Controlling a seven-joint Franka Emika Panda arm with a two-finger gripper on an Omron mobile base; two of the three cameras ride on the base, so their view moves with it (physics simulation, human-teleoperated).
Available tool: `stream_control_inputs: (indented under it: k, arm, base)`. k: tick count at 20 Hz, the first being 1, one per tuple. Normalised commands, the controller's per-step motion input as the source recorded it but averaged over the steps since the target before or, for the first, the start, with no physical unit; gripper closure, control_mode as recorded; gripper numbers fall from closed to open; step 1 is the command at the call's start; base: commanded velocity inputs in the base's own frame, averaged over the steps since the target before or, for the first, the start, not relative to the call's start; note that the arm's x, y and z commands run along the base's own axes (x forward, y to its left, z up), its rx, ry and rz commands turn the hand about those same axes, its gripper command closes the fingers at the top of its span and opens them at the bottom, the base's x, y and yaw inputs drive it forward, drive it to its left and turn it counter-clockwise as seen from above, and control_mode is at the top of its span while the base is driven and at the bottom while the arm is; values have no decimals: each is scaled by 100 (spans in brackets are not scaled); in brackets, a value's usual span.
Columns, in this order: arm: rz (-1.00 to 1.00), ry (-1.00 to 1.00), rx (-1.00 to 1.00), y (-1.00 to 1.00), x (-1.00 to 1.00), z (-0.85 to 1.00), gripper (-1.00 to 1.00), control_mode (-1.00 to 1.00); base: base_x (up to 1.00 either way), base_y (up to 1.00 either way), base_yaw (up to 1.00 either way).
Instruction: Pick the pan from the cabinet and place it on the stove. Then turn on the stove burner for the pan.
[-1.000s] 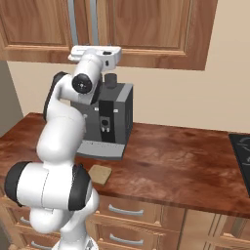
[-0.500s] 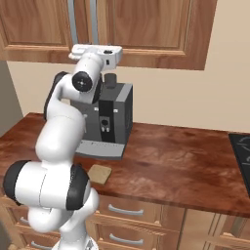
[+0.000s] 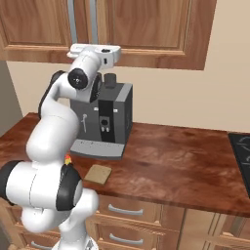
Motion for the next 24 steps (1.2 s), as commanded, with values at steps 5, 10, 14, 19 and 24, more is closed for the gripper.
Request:
stream_control_inputs:
  k: [5, 10, 14, 19, 24]
  arm:
    - [0, 4, -8, 15, 12, -13, 100, -100]
    - [0, 0, -3, 13, 0, -6, 100, -100]
    - [0, 2, -3, 5, 0, -3, 100, -100]
    - [0, 3, 0, -5, -1, 0, 100, -100]
    - [0, 0, 6, -45, -50, 0, 100, -100]
  base:
    - [0, 0, 0]
    - [0, 0, 0]
    - [0, 0, 0]
    - [0, 0, 0]
    - [0, 0, 0]
